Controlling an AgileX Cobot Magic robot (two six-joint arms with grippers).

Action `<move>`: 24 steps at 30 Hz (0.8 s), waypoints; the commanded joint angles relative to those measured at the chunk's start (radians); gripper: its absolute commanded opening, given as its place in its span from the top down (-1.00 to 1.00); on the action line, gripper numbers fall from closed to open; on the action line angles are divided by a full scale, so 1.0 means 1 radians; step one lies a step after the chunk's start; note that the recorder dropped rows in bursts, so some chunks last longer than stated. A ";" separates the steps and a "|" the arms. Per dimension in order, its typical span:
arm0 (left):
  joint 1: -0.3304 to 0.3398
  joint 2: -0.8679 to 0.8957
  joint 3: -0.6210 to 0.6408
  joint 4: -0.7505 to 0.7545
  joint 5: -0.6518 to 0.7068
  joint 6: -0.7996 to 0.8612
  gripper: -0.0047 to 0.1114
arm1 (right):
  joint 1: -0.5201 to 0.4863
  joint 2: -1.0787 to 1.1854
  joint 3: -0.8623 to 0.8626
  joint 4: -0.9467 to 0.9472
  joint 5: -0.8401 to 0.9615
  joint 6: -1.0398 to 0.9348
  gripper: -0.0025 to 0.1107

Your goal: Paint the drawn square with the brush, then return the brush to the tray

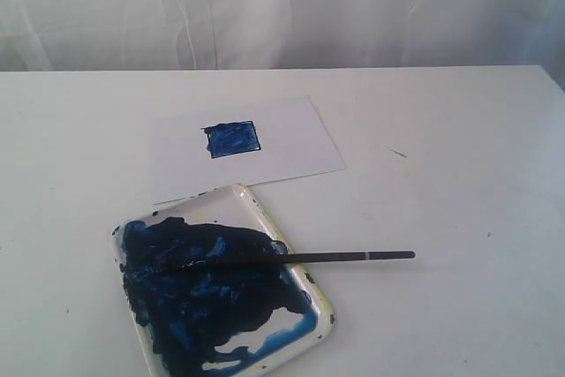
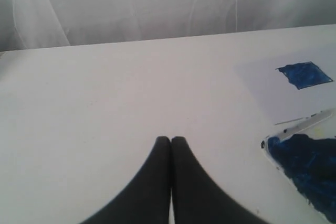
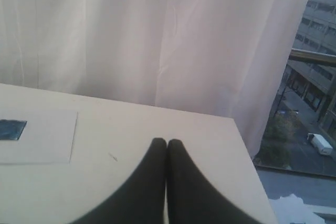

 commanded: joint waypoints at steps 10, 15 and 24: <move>-0.006 -0.005 0.429 -0.034 -0.618 -0.035 0.92 | 0.001 -0.003 0.400 -0.020 -0.480 0.006 0.96; -0.006 -0.005 0.552 -0.026 -0.772 -0.027 0.92 | 0.001 -0.003 0.544 -0.020 -0.594 -0.101 0.96; -0.006 -0.005 0.552 -0.024 -0.532 -0.032 0.92 | 0.001 -0.003 0.544 -0.002 -0.491 0.107 0.96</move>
